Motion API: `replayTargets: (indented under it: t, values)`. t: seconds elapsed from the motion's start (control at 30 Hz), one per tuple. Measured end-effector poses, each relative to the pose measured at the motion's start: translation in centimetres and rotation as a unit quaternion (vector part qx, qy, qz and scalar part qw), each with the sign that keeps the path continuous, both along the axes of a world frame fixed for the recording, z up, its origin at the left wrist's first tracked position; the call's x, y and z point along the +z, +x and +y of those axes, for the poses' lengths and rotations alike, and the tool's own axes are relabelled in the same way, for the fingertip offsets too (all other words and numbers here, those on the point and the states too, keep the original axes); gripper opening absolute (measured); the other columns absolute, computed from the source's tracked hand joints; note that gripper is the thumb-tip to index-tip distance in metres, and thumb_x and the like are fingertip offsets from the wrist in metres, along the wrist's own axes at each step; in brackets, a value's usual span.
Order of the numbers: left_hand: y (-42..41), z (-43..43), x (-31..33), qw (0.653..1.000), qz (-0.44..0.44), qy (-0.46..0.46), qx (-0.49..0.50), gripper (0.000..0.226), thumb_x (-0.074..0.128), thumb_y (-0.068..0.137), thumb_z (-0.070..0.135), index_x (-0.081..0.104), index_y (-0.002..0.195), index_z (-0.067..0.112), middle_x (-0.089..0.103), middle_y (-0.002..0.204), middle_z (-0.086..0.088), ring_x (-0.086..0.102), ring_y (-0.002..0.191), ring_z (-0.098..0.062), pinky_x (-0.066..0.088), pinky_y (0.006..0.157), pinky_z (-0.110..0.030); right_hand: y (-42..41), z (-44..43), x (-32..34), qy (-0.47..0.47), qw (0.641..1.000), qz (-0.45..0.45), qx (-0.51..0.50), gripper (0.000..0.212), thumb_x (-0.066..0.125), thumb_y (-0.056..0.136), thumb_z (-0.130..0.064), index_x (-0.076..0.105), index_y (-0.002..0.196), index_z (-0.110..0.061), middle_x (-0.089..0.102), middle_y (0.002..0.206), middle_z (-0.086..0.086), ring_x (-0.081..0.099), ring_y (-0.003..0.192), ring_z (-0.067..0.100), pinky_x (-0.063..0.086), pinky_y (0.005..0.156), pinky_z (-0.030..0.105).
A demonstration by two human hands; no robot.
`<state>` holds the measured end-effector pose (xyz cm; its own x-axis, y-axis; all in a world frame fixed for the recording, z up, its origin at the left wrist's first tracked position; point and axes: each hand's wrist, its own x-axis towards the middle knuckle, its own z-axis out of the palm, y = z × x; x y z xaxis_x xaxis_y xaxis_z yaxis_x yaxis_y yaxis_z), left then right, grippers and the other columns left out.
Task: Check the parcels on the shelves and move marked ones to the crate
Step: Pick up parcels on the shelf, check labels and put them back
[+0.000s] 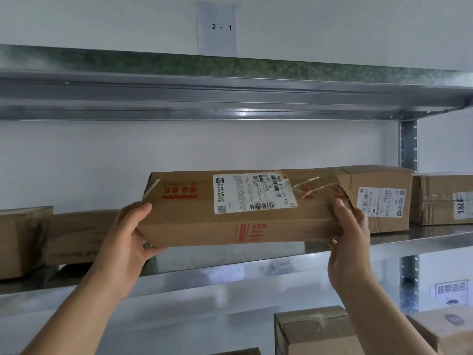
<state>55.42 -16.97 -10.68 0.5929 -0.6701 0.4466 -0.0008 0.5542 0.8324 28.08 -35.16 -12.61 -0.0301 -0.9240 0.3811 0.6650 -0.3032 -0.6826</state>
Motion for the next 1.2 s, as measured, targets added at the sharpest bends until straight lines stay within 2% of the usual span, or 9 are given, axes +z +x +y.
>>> replayTargets:
  t: [0.2,0.47,0.57,0.7,0.8,0.9,1.03,1.1,1.2]
  values:
    - [0.1,0.0,-0.3,1.000,0.013,-0.024,0.004,0.091,0.077,0.062,0.044,0.047,0.141,0.011,0.062,0.136,-0.012,0.054,0.131,-0.032,0.041,0.107,-0.058,0.3,0.0,-0.3,0.003,1.000,-0.011,0.000,0.017,0.061,0.099,-0.025,0.054,0.114,-0.023,0.062,0.102,-0.007,0.058,0.096,0.011,0.043,0.092,0.039]
    - [-0.7,-0.2,0.1,1.000,0.007,-0.023,-0.013,0.050,0.060,0.086,0.031,0.058,0.135,0.024,0.071,0.124,-0.003,0.060,0.123,-0.024,0.043,0.107,-0.048,0.6,-0.2,0.1,0.005,1.000,0.002,-0.012,0.023,0.061,0.100,-0.027,0.055,0.121,-0.021,0.062,0.101,-0.008,0.057,0.096,0.010,0.044,0.092,0.034]
    - [-1.1,-0.4,0.3,0.998,0.028,-0.054,0.019,0.049,0.061,0.090,0.027,0.055,0.139,0.025,0.070,0.126,-0.001,0.060,0.125,-0.023,0.046,0.104,-0.047,1.3,-0.5,0.0,0.003,0.998,0.043,-0.043,0.033,0.060,0.101,-0.034,0.054,0.131,-0.025,0.059,0.109,-0.008,0.055,0.100,0.010,0.042,0.096,0.034]
    - [-1.7,-0.5,0.9,0.994,0.018,-0.087,0.057,0.068,0.067,0.074,0.032,0.053,0.140,0.031,0.071,0.122,0.002,0.062,0.121,-0.020,0.044,0.106,-0.050,2.0,-0.6,-0.9,-0.038,0.987,0.120,-0.097,0.054,0.064,0.097,-0.030,0.042,0.146,-0.034,0.054,0.138,-0.005,0.052,0.128,0.019,0.041,0.114,0.045]
    - [-2.7,-0.5,1.1,0.992,-0.004,-0.104,0.077,0.070,0.074,0.067,0.037,0.054,0.134,0.038,0.065,0.131,0.002,0.062,0.120,-0.017,0.044,0.108,-0.049,2.7,0.4,-1.1,-0.092,0.941,0.256,-0.203,0.054,0.069,0.090,-0.021,0.051,0.140,-0.031,0.048,0.148,0.005,0.041,0.141,0.031,0.035,0.115,0.057]
    - [-3.6,-0.5,1.3,0.986,-0.042,-0.123,0.103,0.082,0.077,0.057,0.048,0.052,0.135,0.042,0.058,0.139,0.007,0.058,0.125,-0.015,0.043,0.109,-0.047,3.9,2.4,-0.7,-0.167,0.903,0.324,-0.226,0.048,0.072,0.092,-0.017,0.058,0.137,-0.027,0.053,0.138,0.004,0.038,0.141,0.033,0.032,0.116,0.058]
    - [-6.1,-0.4,1.7,0.973,-0.131,-0.117,0.152,0.087,0.075,0.065,0.039,0.040,0.144,0.035,0.064,0.096,0.043,0.063,0.095,0.015,0.049,0.089,-0.025,5.2,7.0,0.9,-0.171,0.939,0.293,-0.050,0.045,0.066,0.096,-0.040,0.048,0.136,-0.049,0.033,0.159,-0.013,0.025,0.152,0.016,0.030,0.121,0.050]
    - [-7.1,-0.2,1.6,0.967,-0.161,-0.108,0.167,0.090,0.077,0.063,0.037,0.038,0.144,0.038,0.069,0.104,0.030,0.066,0.095,0.008,0.052,0.079,-0.020,5.5,9.2,2.0,-0.147,0.952,0.267,0.024,0.055,0.066,0.083,-0.068,0.045,0.133,-0.060,0.021,0.166,-0.018,0.020,0.154,0.010,0.028,0.123,0.048]
    - [-7.4,0.0,1.2,0.954,-0.212,-0.093,0.193,0.092,0.079,0.057,0.052,0.036,0.138,0.056,0.055,0.138,-0.006,0.058,0.124,-0.017,0.053,0.099,-0.039,5.7,11.3,3.0,-0.124,0.964,0.214,0.098,0.096,0.066,0.047,-0.093,0.044,0.137,-0.065,0.025,0.164,-0.020,0.028,0.151,0.010,0.029,0.122,0.051]
